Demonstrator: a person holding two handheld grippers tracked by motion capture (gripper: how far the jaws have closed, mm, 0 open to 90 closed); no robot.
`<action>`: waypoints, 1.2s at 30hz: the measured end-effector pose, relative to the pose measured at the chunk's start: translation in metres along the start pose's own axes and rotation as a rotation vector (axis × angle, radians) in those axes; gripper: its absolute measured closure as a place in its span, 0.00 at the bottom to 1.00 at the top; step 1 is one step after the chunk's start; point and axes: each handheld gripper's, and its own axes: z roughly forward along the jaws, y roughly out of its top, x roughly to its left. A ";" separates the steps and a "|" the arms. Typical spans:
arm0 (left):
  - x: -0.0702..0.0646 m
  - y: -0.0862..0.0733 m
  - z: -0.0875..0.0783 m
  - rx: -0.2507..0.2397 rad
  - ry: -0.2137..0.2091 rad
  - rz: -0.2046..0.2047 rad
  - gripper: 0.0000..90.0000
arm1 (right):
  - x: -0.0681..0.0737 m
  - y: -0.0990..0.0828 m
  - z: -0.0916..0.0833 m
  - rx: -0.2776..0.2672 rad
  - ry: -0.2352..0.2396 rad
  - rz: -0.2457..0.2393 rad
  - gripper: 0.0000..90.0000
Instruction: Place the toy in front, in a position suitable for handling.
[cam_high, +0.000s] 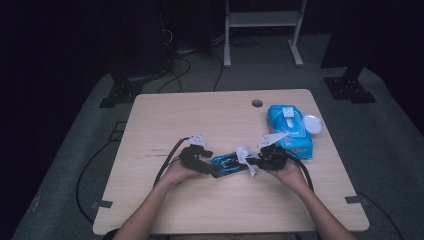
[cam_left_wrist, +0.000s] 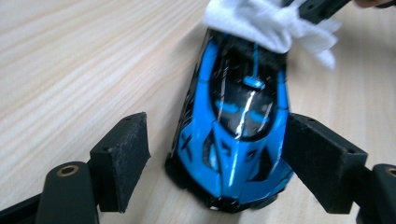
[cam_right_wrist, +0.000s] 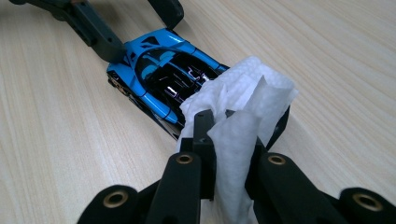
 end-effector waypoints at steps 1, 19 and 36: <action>0.001 -0.001 0.001 -0.006 -0.005 -0.018 0.25 | 0.001 0.000 0.000 0.000 -0.003 -0.010 0.91; -0.001 0.000 0.001 0.025 0.022 -0.047 0.24 | 0.016 -0.012 -0.002 -0.033 -0.050 -0.082 0.93; 0.000 -0.002 0.001 0.034 -0.107 -0.056 0.45 | 0.020 -0.024 -0.005 -0.061 -0.047 -0.079 0.93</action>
